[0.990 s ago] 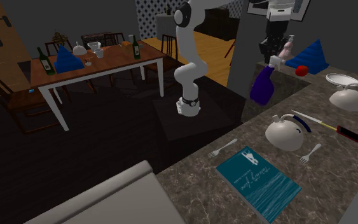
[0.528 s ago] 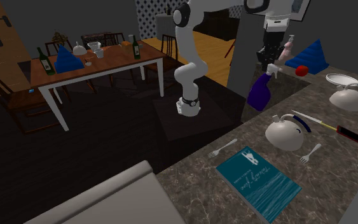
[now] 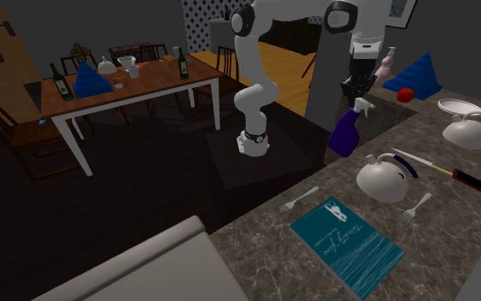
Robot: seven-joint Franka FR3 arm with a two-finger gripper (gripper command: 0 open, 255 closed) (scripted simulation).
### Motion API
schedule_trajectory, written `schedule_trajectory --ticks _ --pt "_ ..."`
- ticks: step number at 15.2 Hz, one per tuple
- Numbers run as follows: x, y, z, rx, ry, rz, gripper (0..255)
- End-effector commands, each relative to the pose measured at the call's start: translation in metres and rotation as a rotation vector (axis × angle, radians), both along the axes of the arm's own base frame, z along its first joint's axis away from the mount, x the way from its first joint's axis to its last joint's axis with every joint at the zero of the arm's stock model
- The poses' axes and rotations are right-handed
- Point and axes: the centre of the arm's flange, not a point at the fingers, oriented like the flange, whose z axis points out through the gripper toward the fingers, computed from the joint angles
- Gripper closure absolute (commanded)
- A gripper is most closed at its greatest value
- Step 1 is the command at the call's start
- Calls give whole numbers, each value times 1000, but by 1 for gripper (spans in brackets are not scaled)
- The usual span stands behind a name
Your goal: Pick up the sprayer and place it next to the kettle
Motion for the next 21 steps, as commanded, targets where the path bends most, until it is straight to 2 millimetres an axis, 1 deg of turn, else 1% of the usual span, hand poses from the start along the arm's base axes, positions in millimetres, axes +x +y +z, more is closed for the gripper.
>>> schedule_trajectory --ticks 1,21 --pt "1 0 -10 0 -1 0 255" --pt "1 0 -116 0 -1 0 255"
